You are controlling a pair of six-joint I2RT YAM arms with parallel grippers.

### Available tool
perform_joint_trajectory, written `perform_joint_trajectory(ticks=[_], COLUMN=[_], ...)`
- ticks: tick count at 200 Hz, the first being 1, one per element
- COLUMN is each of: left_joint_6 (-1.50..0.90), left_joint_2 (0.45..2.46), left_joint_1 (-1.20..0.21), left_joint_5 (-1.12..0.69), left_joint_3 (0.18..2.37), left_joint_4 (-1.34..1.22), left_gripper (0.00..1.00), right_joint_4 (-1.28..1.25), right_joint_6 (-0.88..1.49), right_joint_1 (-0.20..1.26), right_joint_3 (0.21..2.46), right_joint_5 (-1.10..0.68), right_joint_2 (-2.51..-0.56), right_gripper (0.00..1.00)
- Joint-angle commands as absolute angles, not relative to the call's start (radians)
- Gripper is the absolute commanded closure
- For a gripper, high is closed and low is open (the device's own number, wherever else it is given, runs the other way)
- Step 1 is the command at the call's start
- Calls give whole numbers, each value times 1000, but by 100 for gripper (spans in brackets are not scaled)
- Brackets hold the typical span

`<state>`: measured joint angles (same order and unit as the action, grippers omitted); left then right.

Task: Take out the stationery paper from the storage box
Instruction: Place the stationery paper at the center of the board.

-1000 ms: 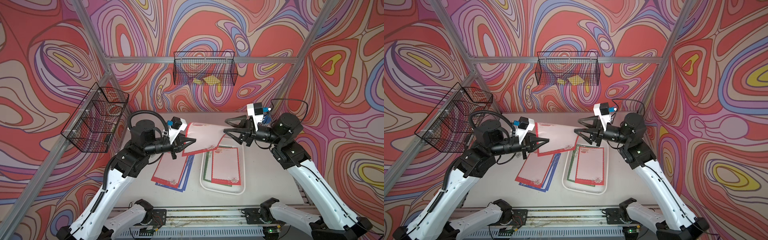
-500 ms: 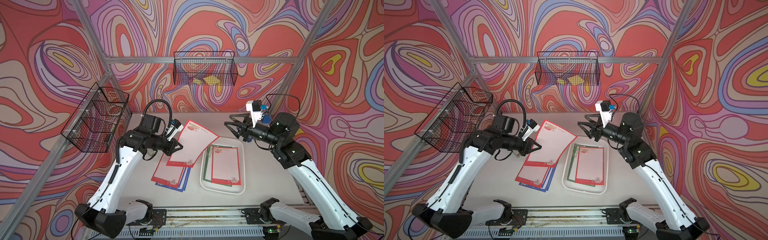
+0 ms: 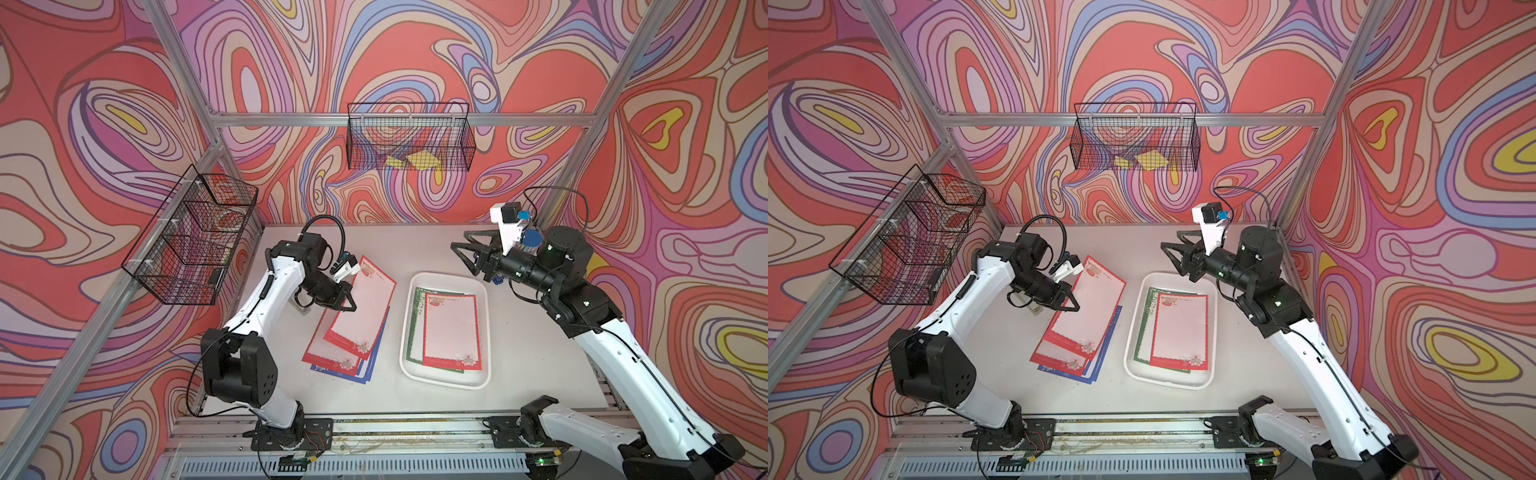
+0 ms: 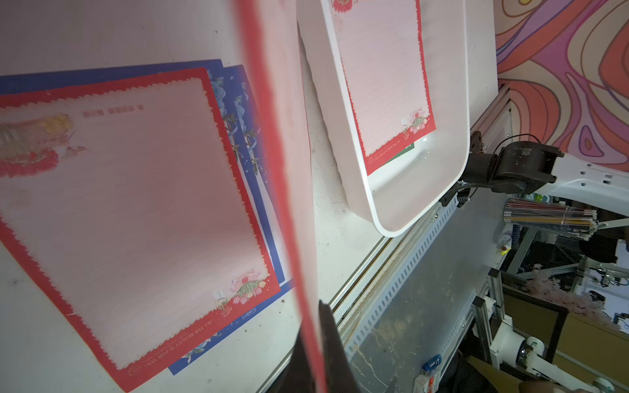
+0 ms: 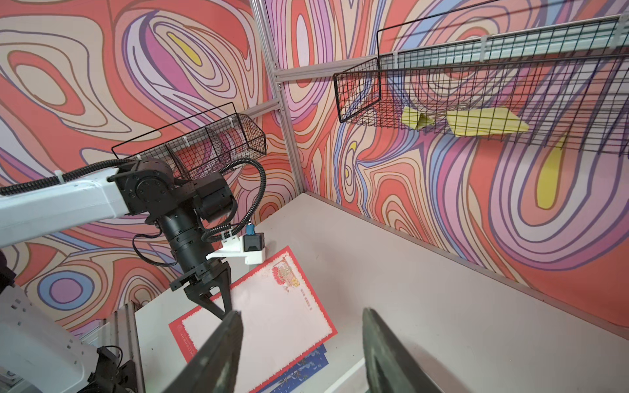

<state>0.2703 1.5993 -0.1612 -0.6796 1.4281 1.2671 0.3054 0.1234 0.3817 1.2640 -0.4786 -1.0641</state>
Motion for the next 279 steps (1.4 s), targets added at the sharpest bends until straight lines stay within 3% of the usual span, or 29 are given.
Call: perform_joint_trajectory(ticks=[1, 97, 182, 279], left_joint_6=[307, 297, 291, 217], left_joint_2=[1644, 1772, 1747, 1810], left_joint_1=[-129, -68, -29, -2], left_joint_5=[-707, -686, -703, -564], left_joint_3=[1398, 1393, 1356, 1303], left_joint_4=[1327, 1330, 1303, 1226], left_gripper=[100, 100, 100, 100], right_joint_4=[310, 357, 370, 373], right_joint_6=[116, 90, 83, 76], right_joint_1=[382, 383, 383, 382], right_joint_3=[1250, 1271, 1259, 1250], right_joint_5=[-448, -426, -393, -382], right_joint_2=[-1076, -1100, -1097, -1102], right_gripper=[41, 41, 41, 41])
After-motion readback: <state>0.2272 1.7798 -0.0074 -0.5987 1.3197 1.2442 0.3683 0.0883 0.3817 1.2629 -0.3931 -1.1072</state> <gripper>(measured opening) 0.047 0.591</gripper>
